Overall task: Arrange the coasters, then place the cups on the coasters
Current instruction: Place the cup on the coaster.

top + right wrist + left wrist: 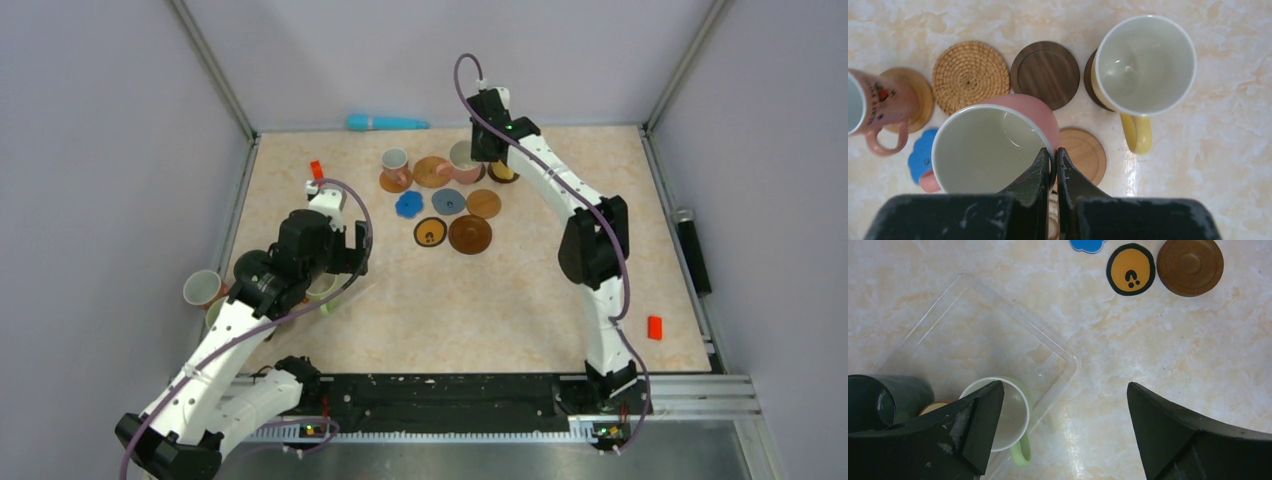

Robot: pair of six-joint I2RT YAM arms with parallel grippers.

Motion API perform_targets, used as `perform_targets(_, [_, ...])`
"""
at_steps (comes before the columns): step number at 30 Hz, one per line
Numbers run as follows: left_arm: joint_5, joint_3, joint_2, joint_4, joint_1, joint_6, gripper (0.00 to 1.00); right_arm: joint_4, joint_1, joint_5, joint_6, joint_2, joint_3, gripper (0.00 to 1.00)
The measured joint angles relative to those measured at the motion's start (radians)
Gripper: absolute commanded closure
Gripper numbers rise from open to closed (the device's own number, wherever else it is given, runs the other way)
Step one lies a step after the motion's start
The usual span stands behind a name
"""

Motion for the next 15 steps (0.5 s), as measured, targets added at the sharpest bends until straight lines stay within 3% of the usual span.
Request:
perform_targets(5, [0.018,0.000,0.000,0.000,0.000,0.000,0.01,-0.023,-0.047,-0.012,0.008,0.132,0.144,1.00])
perform_targets(15, [0.038,0.000,0.000,0.000,0.000,0.000,0.01,-0.036,-0.084,-0.042,0.022,0.203,0.235,1.00])
